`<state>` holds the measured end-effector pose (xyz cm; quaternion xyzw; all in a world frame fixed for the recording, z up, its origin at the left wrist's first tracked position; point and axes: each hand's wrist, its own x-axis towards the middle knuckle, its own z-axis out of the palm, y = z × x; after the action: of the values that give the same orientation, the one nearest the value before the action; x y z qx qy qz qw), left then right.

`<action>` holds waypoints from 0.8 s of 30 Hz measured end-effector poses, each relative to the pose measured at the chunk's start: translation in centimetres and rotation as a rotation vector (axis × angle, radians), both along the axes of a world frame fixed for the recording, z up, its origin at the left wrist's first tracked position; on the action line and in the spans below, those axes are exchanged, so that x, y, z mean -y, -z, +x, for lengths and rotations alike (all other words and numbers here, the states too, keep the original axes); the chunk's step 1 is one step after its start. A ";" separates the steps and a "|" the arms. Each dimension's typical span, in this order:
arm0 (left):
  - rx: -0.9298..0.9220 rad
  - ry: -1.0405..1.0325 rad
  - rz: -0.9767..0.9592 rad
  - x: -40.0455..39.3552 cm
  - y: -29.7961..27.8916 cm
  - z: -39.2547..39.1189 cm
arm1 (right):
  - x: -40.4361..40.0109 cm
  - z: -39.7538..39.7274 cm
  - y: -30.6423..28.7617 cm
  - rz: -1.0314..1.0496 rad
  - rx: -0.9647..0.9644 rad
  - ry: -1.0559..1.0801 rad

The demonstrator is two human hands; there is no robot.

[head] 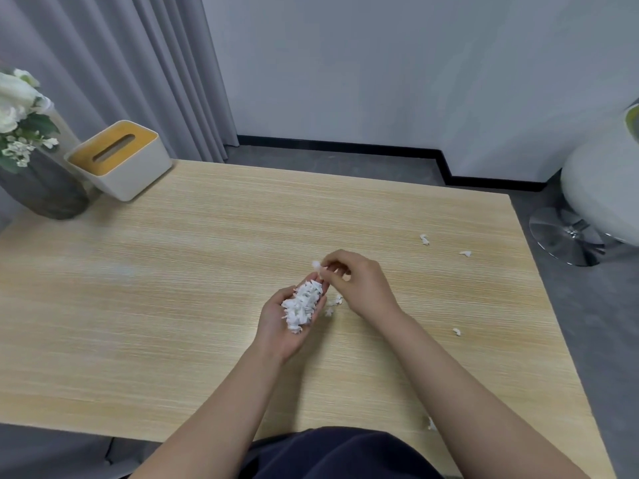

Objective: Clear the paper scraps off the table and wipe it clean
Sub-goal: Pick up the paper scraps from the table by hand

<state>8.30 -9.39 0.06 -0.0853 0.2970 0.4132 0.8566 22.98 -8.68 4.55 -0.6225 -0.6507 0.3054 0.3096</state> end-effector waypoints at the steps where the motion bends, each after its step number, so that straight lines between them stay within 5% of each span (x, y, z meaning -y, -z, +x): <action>1: -0.004 -0.002 -0.006 0.1 -0.3 0.2 | 0.1 -0.3 -0.4 0.008 0.025 -0.047; 14: -0.099 0.034 -0.091 0.1 0.3 0.5 | -0.2 -2.0 0.0 0.111 0.407 -0.412; 24: -0.078 -0.029 -0.016 -0.3 0.4 0.5 | -1.4 0.2 -0.2 -0.009 0.219 -0.243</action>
<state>8.81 -9.07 -0.33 -0.0802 0.3324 0.4262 0.8375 23.19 -7.24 4.74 -0.5701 -0.7498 0.2738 0.1946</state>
